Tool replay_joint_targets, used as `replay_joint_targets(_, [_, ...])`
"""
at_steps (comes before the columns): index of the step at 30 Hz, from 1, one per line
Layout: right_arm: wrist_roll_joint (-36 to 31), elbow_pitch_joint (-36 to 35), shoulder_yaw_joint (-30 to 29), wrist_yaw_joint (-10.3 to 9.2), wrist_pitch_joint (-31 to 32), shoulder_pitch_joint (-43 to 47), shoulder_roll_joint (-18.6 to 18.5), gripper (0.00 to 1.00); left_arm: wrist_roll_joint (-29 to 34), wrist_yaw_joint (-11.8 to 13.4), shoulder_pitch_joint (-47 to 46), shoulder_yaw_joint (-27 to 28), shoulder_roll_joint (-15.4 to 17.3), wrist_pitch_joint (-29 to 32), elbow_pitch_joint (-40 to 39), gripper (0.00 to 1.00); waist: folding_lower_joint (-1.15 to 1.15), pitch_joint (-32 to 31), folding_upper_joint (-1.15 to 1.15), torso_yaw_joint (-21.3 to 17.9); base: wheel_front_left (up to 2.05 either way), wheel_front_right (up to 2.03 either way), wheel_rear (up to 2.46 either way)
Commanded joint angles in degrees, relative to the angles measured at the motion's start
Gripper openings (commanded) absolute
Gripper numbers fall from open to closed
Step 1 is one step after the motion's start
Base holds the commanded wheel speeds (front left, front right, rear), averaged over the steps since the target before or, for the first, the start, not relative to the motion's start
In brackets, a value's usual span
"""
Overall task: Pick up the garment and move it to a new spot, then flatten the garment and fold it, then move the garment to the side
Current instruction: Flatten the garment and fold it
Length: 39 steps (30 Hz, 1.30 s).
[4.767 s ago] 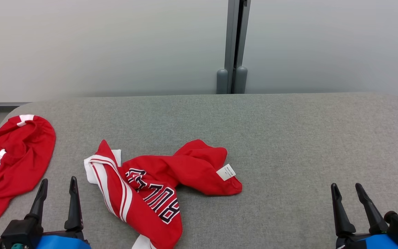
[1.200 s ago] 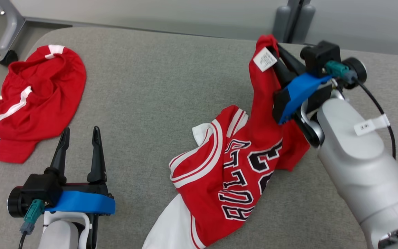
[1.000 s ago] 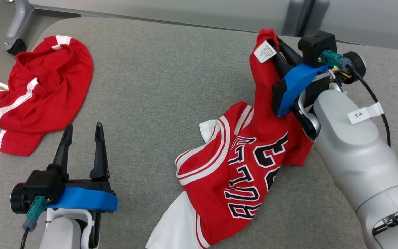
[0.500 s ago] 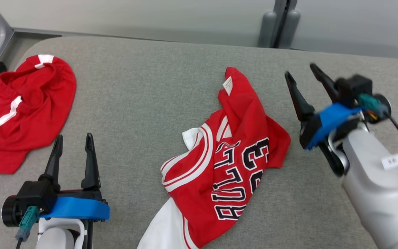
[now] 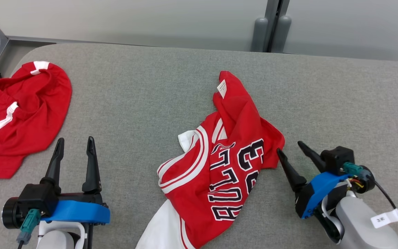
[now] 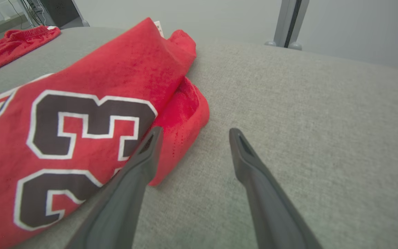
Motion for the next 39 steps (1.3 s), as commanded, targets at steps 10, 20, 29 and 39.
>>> replay_joint_targets(10, [1.3, 8.1, 4.2, 0.01, 1.2, -3.5, 3.1, 0.0, 0.3, -0.4, -0.8, -0.7, 0.0, -0.3, 0.5, 1.0, 0.01, 0.3, 0.0, 1.9, 0.0, 0.0, 0.0])
replay_joint_targets(20, [5.3, 1.0, 4.1, 0.01, -0.3, 3.6, 0.0, 0.0, 0.1, -0.4, 2.5, 0.3, -0.2, -0.3, 1.4, 1.0, 0.01, -5.3, 0.0, 0.3, 0.0, 0.0, 0.0])
replay_joint_targets(29, [3.1, -26.0, -4.9, 0.01, 12.7, 17.9, -5.9, 0.0, 0.2, -0.3, 4.9, 0.9, -0.2, -0.3, 0.5, 1.0, 0.01, -6.9, 0.0, -2.9, 0.0, 0.0, 0.0])
replay_joint_targets(39, [-2.9, -56.8, -22.2, 0.01, 34.4, 35.6, -0.6, 0.0, 0.1, -0.4, 3.9, 1.1, 0.4, -0.3, 0.1, 1.0, 0.01, -6.2, 0.0, -4.0, 0.0, 0.0, 0.0])
